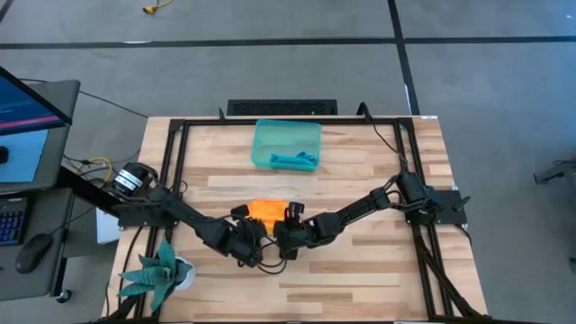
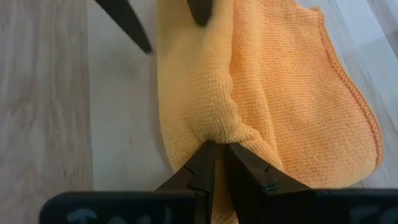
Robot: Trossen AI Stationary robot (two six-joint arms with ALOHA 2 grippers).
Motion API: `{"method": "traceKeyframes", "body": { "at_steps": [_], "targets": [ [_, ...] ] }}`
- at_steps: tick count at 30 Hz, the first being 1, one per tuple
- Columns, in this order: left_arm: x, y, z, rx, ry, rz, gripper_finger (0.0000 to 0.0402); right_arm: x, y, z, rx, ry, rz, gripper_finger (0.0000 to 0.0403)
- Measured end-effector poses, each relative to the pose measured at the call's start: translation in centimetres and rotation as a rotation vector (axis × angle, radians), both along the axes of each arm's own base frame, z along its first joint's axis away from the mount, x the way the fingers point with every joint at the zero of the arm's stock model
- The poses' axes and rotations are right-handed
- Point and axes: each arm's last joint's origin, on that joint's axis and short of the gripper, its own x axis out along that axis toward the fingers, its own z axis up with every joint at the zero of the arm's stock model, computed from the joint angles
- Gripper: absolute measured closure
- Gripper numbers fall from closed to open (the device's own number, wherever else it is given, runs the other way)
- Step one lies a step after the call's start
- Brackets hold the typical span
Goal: Roll microfiber towels into tight, uniform cylinder then place into a basket
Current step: Roll the yellow microfiber cloth
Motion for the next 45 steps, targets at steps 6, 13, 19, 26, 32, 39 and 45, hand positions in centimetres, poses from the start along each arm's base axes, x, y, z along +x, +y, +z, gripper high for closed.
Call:
{"method": "traceKeyframes", "body": {
  "at_steps": [6,13,19,26,32,39,45],
  "targets": [
    [0.4,0.8,-1.5,0.011,0.057,0.03,0.0258,0.0,0.0,0.0,0.002,0.0,0.001,0.0337],
    [0.6,1.0,-2.8,-0.003,0.089,0.081,0.0258,0.0,0.2,0.1,0.01,0.013,-0.003,0.0337],
    [0.5,0.9,-2.9,-0.029,0.091,0.099,0.0258,-0.1,0.3,0.1,0.03,0.014,-0.013,0.0331],
    [0.8,0.8,-2.9,-0.085,0.043,0.155,0.0258,-1.1,-0.1,1.2,0.004,0.1,0.001,0.0316],
    [1.4,0.5,-2.9,-0.136,-0.029,0.155,0.0258,-3.0,-0.6,3.6,-0.036,0.191,-0.005,0.0316],
    [1.8,0.3,-2.7,-0.181,-0.079,0.184,0.0258,-5.6,-0.2,6.0,-0.155,0.202,-0.012,0.0316],
    [1.8,0.3,-2.7,-0.19,-0.084,0.198,0.0258,-7.8,0.8,5.9,-0.177,0.137,0.049,0.0316]
  ]
}}
